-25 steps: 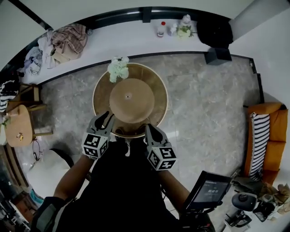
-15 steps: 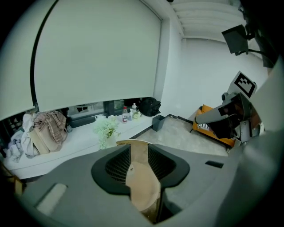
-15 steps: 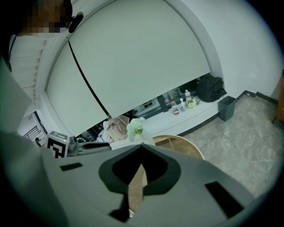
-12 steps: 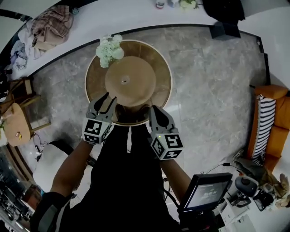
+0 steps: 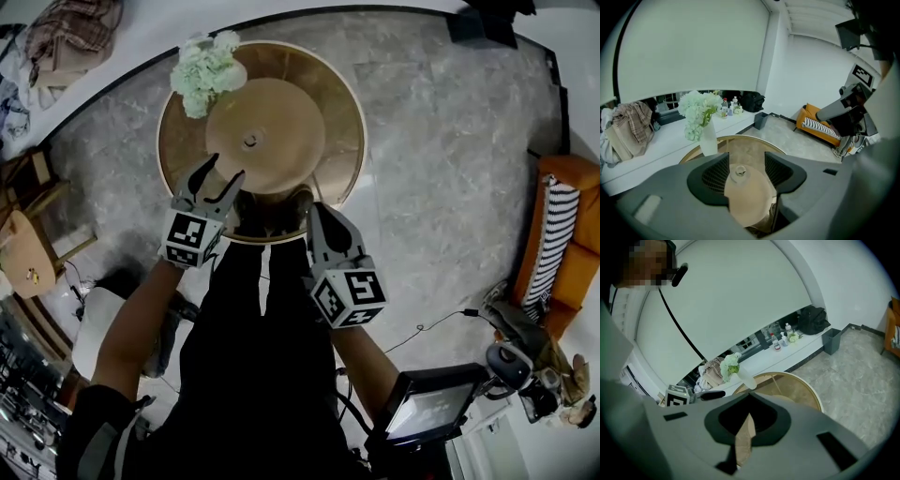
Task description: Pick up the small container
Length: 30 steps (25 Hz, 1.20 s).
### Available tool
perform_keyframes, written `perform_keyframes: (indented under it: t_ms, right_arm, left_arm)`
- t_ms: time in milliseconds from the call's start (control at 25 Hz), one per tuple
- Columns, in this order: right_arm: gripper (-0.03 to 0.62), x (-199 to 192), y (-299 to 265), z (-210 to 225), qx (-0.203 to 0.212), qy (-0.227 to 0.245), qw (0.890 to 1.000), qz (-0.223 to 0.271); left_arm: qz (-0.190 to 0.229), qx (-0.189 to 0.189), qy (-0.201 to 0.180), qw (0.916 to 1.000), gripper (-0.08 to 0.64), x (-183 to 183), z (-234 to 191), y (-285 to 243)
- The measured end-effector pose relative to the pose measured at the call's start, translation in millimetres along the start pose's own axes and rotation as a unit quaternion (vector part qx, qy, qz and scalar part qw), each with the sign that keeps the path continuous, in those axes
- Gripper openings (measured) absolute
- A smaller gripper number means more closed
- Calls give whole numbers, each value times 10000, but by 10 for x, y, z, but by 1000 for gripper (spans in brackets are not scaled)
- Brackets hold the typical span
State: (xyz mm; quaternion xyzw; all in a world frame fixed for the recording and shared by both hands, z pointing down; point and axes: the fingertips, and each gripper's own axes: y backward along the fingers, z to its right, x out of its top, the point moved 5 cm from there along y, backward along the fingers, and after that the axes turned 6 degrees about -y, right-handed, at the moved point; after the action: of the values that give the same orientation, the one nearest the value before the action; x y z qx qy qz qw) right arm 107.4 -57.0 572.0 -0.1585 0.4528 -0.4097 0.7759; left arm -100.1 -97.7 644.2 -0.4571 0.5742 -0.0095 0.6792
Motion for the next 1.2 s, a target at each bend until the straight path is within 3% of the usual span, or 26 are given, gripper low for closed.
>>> perform_keyframes:
  t_ms: [440,720,1200]
  right_arm:
    - [6,-281,-261,235,-162,-202,9994,-249]
    - [6,-504,-397,381,-232,-288,9978,-547]
    - [6,-617,-480,563,-273,-523,9967,-560]
  left_arm:
    - [-341,-168,-416,9984,326,-457,-141,-606]
    - [-718,-298,-408,9961,330,-751,-180,-1000]
    - [-733,-306,-577,9952,330,-878,-131,-1372]
